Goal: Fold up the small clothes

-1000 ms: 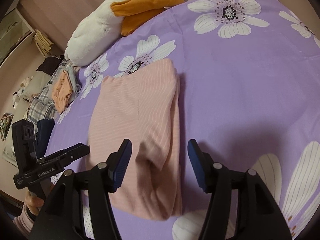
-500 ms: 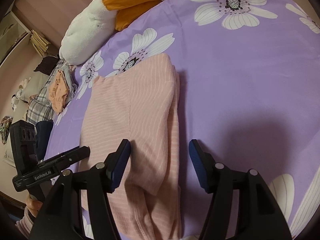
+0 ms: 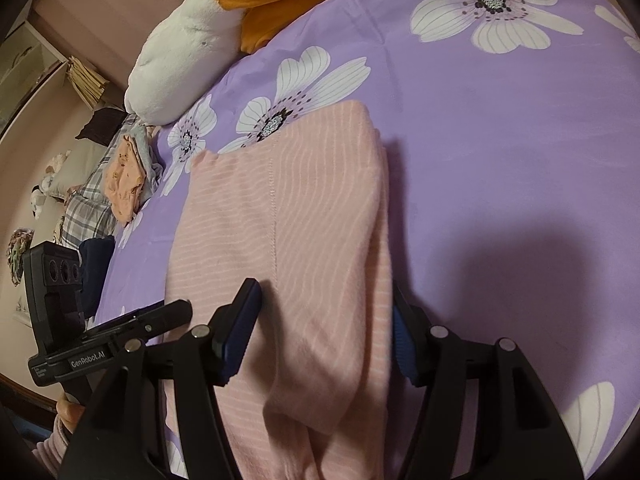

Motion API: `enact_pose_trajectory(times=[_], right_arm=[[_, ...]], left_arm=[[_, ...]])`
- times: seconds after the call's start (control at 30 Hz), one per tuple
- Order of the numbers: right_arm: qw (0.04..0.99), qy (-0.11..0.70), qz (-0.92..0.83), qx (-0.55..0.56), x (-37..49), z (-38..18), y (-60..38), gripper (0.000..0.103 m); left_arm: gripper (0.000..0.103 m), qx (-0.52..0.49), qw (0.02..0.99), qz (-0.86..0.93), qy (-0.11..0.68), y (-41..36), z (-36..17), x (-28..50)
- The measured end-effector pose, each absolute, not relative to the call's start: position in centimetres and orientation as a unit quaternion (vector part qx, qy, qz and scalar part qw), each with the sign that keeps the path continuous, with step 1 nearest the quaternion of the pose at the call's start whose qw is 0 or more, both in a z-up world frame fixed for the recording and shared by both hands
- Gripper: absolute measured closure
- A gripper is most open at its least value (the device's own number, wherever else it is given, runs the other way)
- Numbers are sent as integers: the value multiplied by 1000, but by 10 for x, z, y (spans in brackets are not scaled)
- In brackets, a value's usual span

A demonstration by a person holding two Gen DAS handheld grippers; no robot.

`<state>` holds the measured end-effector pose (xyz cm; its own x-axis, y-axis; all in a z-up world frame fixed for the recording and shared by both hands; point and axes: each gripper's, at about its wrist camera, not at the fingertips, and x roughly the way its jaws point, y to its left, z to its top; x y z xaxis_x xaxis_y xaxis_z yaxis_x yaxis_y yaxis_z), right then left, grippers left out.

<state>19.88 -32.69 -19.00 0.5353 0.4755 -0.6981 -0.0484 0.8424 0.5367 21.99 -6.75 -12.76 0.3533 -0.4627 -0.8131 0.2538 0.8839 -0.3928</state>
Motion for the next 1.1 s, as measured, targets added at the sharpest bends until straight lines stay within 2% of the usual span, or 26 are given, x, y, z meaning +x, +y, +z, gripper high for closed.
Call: enact_pose_trajectory(times=[0.33,0.53,0.73,0.8,0.9,1.1], right_arm=[[842,458,166,231,209,-191,-320,41],[842,455,169,235,210,-193,-320,45],[844,453,169,230,212,-194,-317,54],[845,450,172,231,212,-193,-315,63],[849,442,179,227,209,-190,-308,72],[852,421,201,238,204,-181,-305,75]], left_arm=[[47,-82,816,-228,525,-84,-128,222],[46,-76,817,-228,525,-85,-128,224],[46,-71,817,-227,525,-90,-128,225],[46,-69,817,-230,524,-91,-128,224],[46,-64,819,-234,520,-93,-127,221],[46,-67,821,-241,514,-96,-124,216]])
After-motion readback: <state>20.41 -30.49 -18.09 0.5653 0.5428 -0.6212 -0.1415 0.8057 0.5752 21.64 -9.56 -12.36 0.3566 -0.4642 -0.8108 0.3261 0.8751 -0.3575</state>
